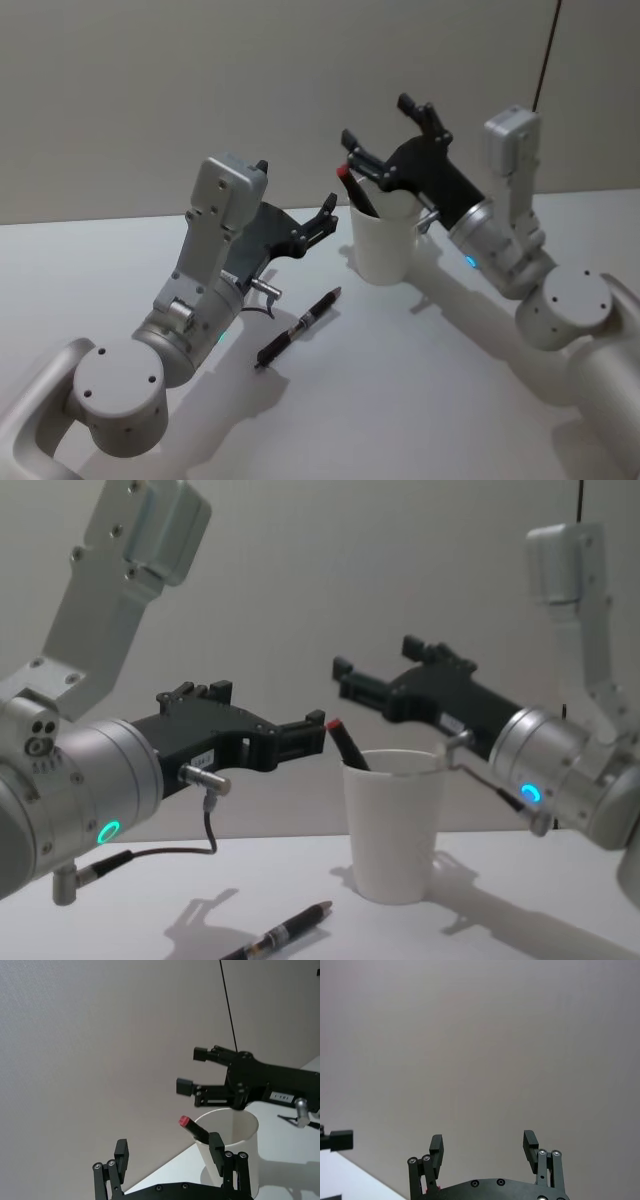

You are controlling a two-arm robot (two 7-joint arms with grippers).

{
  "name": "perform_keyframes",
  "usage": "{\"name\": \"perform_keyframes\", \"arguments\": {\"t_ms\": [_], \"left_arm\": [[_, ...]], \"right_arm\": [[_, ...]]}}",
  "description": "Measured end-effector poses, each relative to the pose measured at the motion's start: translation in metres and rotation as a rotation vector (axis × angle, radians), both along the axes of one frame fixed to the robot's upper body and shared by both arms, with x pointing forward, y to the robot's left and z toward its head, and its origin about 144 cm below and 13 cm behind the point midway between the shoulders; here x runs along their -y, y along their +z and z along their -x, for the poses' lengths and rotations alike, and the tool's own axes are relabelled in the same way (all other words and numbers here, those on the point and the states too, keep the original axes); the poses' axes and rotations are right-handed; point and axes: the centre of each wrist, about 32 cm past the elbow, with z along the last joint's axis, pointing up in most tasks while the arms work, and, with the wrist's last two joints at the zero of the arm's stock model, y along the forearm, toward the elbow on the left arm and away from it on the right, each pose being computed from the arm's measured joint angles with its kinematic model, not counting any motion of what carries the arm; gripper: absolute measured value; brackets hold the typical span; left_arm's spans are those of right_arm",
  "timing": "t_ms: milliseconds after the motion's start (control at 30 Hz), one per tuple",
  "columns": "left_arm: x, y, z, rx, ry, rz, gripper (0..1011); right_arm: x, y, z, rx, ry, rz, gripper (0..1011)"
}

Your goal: Place the pen into the pen holder.

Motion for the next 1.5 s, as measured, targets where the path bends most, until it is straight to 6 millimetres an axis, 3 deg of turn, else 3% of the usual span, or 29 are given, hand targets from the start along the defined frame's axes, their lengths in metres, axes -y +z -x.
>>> {"name": "perform_keyframes", "arguments": {"t_ms": [600, 1100, 1500], "left_arm": [[0.0, 0.0, 0.0, 0.0, 0.0, 0.0, 1001], [0.0, 0.0, 0.0, 0.0, 0.0, 0.0, 1001], [0.0, 0.0, 0.0, 0.0, 0.0, 0.0, 1001]], "right_arm": [[0.038, 0.017, 0.036, -0.05, -0.185, -0.077, 1001], [0.046, 0.015, 0.051, -0.086, -0.208, -0.072, 1001], [0.06, 0.014, 0.084, -0.163, -0.253, -0.056, 1001]]}}
